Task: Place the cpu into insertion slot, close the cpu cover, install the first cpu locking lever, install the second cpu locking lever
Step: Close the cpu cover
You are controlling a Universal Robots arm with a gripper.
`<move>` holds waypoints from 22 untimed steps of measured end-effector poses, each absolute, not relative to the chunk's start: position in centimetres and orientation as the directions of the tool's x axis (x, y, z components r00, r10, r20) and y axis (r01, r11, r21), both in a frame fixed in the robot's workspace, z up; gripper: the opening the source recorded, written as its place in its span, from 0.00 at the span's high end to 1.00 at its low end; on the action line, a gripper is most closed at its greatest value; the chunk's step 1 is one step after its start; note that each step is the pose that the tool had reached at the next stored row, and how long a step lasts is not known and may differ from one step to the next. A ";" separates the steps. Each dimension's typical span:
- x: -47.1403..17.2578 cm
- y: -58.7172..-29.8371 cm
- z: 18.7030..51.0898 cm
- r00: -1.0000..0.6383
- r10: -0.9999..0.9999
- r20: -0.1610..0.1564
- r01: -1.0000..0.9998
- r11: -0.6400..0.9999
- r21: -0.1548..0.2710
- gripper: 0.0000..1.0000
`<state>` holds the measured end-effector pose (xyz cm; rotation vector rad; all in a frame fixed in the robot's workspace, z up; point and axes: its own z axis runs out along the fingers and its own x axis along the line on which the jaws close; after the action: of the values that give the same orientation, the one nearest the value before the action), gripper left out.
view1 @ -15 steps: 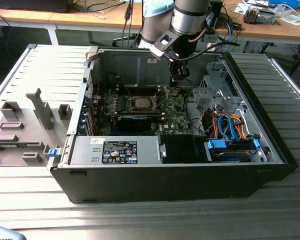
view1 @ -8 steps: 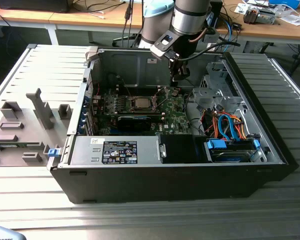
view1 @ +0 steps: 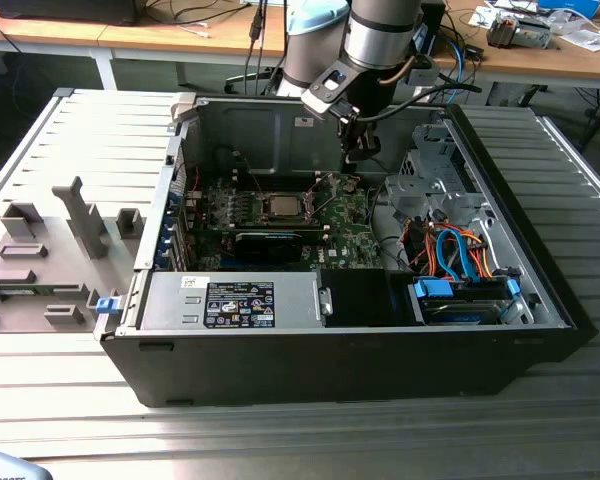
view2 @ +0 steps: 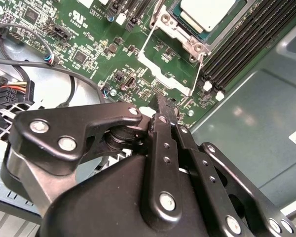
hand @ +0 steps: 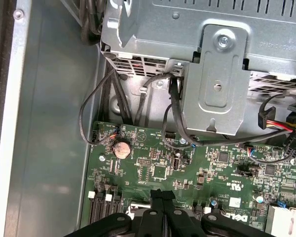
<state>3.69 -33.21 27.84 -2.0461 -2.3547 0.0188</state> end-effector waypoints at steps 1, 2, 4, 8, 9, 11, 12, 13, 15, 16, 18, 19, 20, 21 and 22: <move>3.7 -33.2 27.8 -0.139 0.990 0.009 0.990 0.140 -0.024 0.89; 3.7 -33.2 27.8 -0.139 0.990 0.009 0.990 0.140 -0.024 0.89; 3.8 -33.2 27.8 -0.139 0.990 0.009 0.990 0.140 -0.024 0.89; 3.8 -33.2 27.8 -0.139 0.990 0.009 0.990 0.140 -0.024 0.89; 3.8 -33.2 27.8 -0.139 0.990 0.009 0.990 0.140 -0.024 0.89; 3.9 -33.2 27.8 -0.139 0.990 0.009 0.990 0.140 -0.024 0.89; 3.9 -33.2 27.8 -0.139 0.990 0.009 0.990 0.140 -0.024 0.89; 4.0 -33.2 27.8 -0.139 0.990 0.009 0.990 0.140 -0.024 0.89; 4.0 -33.2 27.8 -0.139 0.990 0.009 0.990 0.140 -0.024 0.89; 4.0 -33.2 27.8 -0.139 0.990 0.009 0.990 0.140 -0.024 0.89; 4.0 -33.2 27.8 -0.139 0.990 0.009 0.990 0.139 -0.024 0.89; 4.0 -33.2 27.8 -0.139 0.990 0.009 0.990 0.139 -0.024 0.89; 4.0 -33.2 27.7 -0.139 0.990 0.009 0.990 0.140 -0.024 0.89; 4.0 -33.2 27.7 -0.139 0.990 0.009 0.990 0.140 -0.024 0.89; 4.0 -33.2 27.6 -0.139 0.990 0.009 0.990 0.140 -0.024 0.89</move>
<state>4.04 -33.21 27.61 -2.0461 -2.3545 0.0187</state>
